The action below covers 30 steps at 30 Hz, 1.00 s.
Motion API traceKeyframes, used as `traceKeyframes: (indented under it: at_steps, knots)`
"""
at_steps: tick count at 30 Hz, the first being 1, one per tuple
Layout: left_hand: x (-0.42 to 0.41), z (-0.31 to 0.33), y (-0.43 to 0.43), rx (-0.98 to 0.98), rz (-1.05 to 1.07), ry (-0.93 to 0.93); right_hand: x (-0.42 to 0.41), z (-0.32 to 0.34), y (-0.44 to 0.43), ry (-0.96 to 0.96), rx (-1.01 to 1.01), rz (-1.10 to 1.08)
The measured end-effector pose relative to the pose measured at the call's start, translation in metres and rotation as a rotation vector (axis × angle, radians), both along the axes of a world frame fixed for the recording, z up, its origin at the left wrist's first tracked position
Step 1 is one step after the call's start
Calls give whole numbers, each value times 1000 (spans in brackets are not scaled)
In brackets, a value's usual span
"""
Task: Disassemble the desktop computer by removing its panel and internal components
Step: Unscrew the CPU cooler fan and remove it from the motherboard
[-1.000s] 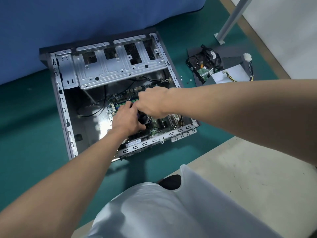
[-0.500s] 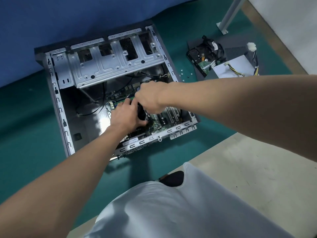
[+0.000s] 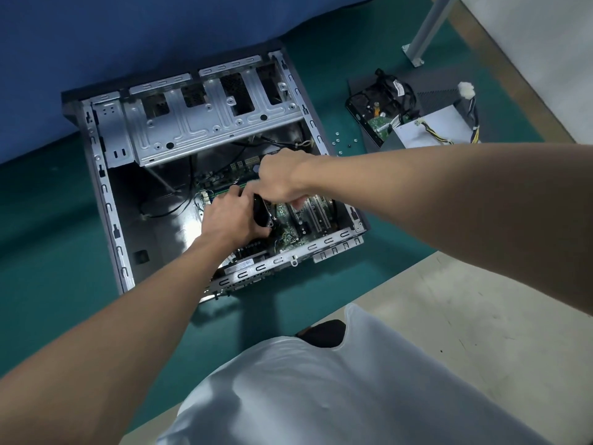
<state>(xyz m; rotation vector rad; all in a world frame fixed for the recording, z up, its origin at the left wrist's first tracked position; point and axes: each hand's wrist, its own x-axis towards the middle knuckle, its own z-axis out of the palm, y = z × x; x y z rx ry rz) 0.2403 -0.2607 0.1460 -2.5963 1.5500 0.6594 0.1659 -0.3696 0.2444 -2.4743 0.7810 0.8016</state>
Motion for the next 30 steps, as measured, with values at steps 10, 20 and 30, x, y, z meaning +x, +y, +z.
traceKeyframes:
  at_steps: [10,20,30]
  knots:
    - [-1,-1,1,8,30,29,-12,9,14,-53,-325,712]
    - [-3,3,-1,24,24,28,8,7,8,65,-168,343]
    - [-3,3,-1,35,30,29,-1,9,24,-29,-258,617]
